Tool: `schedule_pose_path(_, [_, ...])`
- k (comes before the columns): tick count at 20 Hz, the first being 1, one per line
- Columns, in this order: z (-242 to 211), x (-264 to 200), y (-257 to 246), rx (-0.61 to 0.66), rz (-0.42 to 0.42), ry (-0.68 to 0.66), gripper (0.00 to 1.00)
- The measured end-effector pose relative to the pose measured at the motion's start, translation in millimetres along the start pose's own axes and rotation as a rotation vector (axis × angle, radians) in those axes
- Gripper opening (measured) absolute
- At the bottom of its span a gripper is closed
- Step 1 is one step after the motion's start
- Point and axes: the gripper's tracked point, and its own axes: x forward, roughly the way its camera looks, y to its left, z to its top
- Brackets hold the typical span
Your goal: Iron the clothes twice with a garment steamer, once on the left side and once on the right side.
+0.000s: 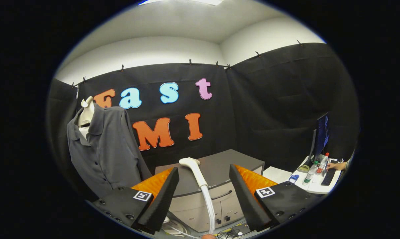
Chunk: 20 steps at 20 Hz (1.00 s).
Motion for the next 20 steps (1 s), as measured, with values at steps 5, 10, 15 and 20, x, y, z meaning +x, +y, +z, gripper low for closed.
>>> schedule_pose_path(5, [-19,29,18,-0.012,0.037,0.071,0.98])
schedule_pose_path(10, [-35,70,30,-0.015,0.083,0.128,0.98])
schedule_pose_path(15, [-60,137,33,-0.006,0.127,0.221,0.98])
schedule_pose_path(20, [-85,203,30,-0.03,0.163,0.32,0.99])
